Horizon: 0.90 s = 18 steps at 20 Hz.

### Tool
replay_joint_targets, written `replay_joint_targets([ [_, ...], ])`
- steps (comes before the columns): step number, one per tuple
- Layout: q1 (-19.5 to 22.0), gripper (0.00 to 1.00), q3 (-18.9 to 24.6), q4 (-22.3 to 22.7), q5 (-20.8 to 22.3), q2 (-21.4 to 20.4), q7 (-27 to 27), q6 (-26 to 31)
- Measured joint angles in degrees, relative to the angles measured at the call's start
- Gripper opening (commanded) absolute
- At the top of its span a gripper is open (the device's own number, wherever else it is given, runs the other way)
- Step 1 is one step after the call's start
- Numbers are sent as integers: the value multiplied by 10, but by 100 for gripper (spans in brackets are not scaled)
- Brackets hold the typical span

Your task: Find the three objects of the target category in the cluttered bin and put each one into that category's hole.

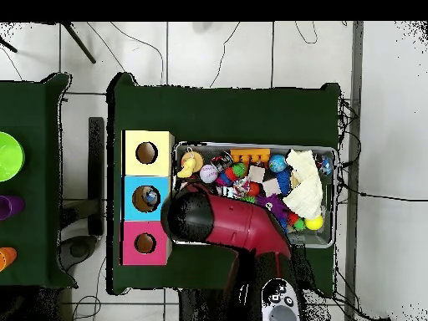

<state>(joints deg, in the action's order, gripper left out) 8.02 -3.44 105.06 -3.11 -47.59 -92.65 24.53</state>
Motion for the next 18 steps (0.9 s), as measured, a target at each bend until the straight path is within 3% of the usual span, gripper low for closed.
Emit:
replay_joint_targets([
  [18, 91, 100, 84, 2, 88, -7, 0, 0],
])
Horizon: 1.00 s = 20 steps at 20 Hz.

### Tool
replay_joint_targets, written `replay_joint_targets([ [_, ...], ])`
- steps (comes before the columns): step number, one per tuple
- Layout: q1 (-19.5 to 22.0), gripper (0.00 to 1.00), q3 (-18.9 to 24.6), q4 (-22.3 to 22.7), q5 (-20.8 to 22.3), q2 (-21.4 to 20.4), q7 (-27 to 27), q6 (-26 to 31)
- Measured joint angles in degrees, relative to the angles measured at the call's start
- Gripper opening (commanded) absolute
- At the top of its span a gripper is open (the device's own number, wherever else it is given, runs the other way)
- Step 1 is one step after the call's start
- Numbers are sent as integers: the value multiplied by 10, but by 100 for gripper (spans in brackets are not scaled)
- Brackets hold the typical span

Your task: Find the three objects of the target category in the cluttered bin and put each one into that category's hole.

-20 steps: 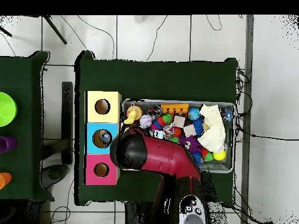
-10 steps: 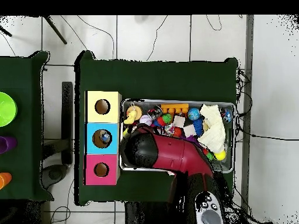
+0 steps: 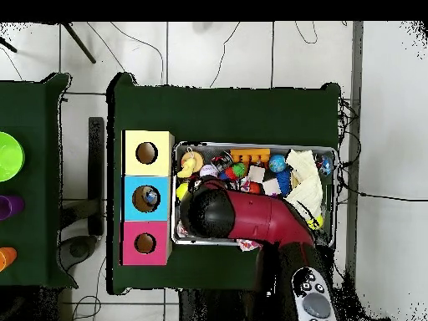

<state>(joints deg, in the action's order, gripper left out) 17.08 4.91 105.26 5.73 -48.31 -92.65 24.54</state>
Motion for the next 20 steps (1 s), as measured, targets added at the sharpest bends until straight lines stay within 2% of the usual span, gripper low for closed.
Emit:
replay_joint_targets([
  [10, 49, 100, 49, 1, 43, 1, 0, 0],
  [20, 72, 100, 76, 1, 74, 3, 0, 0],
])
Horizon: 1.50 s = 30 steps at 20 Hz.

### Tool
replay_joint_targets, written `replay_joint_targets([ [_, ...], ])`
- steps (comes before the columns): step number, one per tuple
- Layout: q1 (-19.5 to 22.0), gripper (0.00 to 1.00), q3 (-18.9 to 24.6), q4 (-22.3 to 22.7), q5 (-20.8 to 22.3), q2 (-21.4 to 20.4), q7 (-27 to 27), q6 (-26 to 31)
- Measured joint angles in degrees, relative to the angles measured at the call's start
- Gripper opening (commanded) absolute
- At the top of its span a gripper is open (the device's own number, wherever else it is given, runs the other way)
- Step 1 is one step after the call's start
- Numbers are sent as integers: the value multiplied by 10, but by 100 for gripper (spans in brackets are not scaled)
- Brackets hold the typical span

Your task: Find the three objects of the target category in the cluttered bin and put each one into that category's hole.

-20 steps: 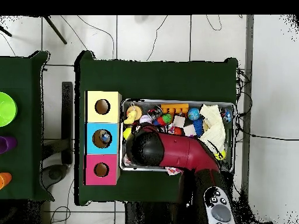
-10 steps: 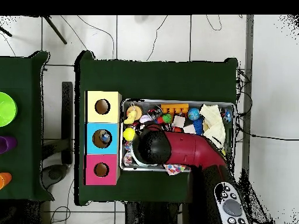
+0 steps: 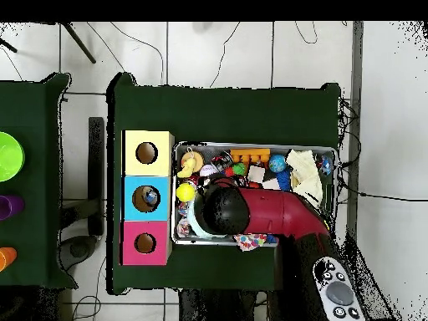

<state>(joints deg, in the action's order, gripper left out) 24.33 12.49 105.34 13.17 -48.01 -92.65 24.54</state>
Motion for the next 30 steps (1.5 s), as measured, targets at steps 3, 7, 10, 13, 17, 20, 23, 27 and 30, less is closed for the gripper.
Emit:
replay_joint_targets([
  [3, 3, 100, 7, 0, 9, 6, 0, 0],
  [7, 7, 100, 12, 0, 19, 18, 0, 0],
  [10, 13, 100, 16, 1, 29, 30, 0, 0],
  [13, 17, 100, 17, 1, 34, 38, 0, -1],
  [17, 21, 100, 17, 3, 39, 44, 0, -3],
  [20, 23, 100, 17, 4, 46, 47, 0, -4],
  [23, 27, 100, 17, 5, 55, 51, 0, -5],
  [27, 35, 100, 17, 7, 66, 59, 0, -13],
  [30, 39, 100, 17, 9, 74, 69, 0, -26],
])
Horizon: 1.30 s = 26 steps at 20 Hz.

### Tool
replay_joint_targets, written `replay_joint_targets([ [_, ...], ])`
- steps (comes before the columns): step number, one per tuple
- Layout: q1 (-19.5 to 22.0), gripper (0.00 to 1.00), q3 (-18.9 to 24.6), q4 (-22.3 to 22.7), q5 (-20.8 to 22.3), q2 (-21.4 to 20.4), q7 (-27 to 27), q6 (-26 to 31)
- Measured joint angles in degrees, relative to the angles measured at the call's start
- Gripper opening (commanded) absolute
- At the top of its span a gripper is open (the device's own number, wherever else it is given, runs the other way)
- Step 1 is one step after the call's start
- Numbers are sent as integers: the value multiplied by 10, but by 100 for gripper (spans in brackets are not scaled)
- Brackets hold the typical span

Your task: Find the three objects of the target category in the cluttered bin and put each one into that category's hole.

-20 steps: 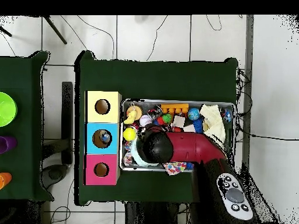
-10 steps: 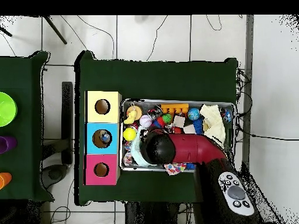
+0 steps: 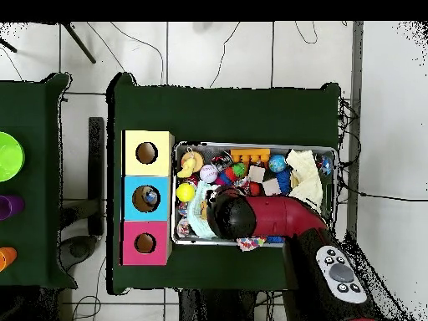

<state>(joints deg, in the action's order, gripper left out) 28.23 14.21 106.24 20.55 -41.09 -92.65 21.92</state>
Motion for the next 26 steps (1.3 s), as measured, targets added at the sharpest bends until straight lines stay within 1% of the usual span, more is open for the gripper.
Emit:
replay_joint_targets([
  [6, 3, 100, 0, 11, 7, 16, 0, -25],
  [12, 4, 100, 0, 21, 22, 43, 0, -49],
  [21, 4, 100, 0, 21, 46, 78, 0, -76],
  [26, 4, 100, 0, 21, 52, 84, 0, -87],
])
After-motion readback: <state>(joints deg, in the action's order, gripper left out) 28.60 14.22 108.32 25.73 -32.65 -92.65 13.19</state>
